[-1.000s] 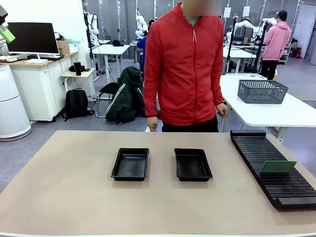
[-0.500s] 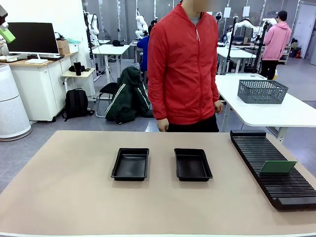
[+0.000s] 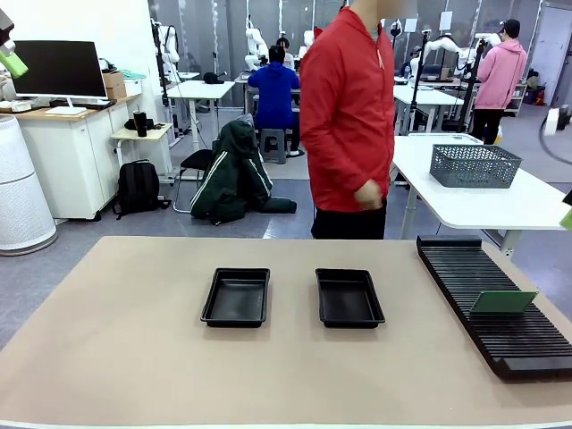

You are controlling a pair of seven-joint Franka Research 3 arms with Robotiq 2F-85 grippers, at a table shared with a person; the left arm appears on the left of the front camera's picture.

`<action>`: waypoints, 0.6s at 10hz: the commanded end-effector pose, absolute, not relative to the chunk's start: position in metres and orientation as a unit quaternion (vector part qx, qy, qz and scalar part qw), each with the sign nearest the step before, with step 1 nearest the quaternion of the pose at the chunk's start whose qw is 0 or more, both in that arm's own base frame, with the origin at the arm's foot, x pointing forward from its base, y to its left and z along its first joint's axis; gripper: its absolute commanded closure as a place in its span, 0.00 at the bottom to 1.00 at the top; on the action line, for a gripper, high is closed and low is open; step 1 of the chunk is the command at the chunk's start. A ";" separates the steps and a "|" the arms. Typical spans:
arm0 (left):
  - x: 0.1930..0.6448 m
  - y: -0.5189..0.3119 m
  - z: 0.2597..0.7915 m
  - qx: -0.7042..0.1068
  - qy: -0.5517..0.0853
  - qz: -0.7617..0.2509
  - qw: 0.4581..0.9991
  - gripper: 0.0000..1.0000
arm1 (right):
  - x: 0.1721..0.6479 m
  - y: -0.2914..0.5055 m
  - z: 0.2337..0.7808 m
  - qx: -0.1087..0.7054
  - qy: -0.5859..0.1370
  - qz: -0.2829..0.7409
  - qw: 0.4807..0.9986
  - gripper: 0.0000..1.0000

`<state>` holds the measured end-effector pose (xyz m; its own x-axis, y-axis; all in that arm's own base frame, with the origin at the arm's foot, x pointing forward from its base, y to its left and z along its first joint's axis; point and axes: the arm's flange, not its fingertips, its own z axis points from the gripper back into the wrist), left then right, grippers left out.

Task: Inspect and transfer BCBs to ESD trays.
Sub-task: Pick up the Blank PCB from the PCB Rack and place it in the left ESD tray.

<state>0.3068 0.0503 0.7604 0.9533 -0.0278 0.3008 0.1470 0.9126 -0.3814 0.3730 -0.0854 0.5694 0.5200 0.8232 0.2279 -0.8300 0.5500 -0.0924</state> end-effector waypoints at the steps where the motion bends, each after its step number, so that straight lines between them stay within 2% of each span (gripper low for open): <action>1: 0.307 0.050 0.759 -0.205 -0.144 -0.044 0.967 0.00 | 0.378 -0.077 0.542 -0.010 -0.124 0.541 0.832 0.00; 6: 0.307 0.050 0.759 -0.205 -0.144 -0.044 0.967 0.00 | 0.399 -0.053 0.478 -0.058 -0.110 0.701 0.702 0.00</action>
<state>0.3068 0.0503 0.7604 0.9533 -0.0278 0.3008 0.1470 0.9126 -0.3814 0.3913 -0.0498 0.4936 0.0616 0.9925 0.1054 -0.9783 0.0809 -0.1907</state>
